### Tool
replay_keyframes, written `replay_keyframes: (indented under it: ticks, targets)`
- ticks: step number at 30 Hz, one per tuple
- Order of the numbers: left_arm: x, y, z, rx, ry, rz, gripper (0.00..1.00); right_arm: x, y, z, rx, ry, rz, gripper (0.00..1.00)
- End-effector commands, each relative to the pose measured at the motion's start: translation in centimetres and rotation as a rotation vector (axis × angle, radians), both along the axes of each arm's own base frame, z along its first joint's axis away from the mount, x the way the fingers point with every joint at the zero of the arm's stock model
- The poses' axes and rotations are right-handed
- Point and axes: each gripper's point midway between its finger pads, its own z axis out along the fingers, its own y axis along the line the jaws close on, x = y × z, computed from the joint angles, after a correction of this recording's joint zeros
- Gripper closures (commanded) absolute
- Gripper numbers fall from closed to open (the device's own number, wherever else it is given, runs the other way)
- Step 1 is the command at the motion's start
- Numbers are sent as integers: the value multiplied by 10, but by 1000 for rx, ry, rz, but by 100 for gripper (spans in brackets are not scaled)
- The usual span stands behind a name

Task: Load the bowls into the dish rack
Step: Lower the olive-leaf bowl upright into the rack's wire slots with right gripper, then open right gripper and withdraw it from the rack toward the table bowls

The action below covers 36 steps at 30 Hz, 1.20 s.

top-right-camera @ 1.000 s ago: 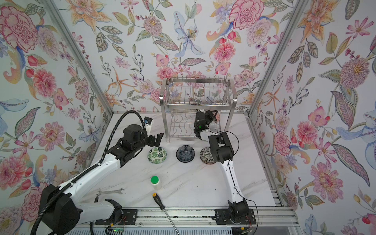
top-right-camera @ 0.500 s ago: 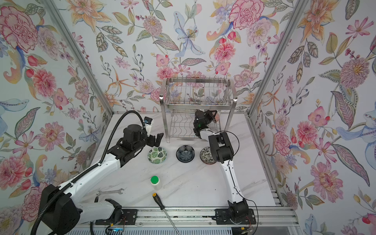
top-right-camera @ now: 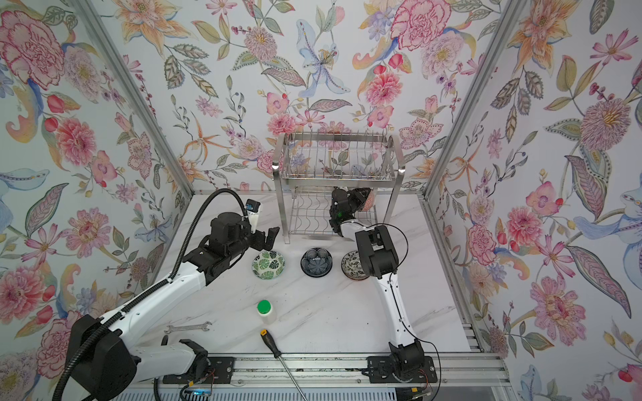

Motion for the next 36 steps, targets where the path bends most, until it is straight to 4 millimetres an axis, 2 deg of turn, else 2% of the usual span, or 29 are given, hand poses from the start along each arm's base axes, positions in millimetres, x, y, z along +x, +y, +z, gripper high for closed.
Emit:
replay_keyframes:
  ticks: [1, 4, 6, 10, 12, 16, 22, 26, 36]
  targets:
    - [-1, 2, 0, -2, -1, -4, 1, -5, 1, 32, 30, -64, 6, 43]
    - [-1, 3, 1, -4, -3, 0, 1, -8, 3, 39, 36, -83, 16, 26]
    - [-1, 3, -1, -3, 0, 0, 1, -10, 5, 45, 36, -96, 28, 19]
    - [-1, 3, -1, -7, 0, -2, 1, -14, 16, 53, 42, -103, 74, 11]
    - [-1, 2, -1, -9, 0, -2, 1, -13, 28, 55, 51, -95, 138, 8]
    - [-2, 2, 0, -12, 0, -4, 1, -18, 50, 48, 118, -37, 243, 1]
    - [-3, 5, 1, -9, 6, 6, 1, -41, 86, 33, 313, 92, 444, 1]
    - [-4, 7, 1, -3, 5, 16, 1, -61, 102, 36, 395, 132, 539, 1]
    - [-3, 11, 1, -2, 7, 44, 1, -136, 113, 38, 553, 161, 652, 1]
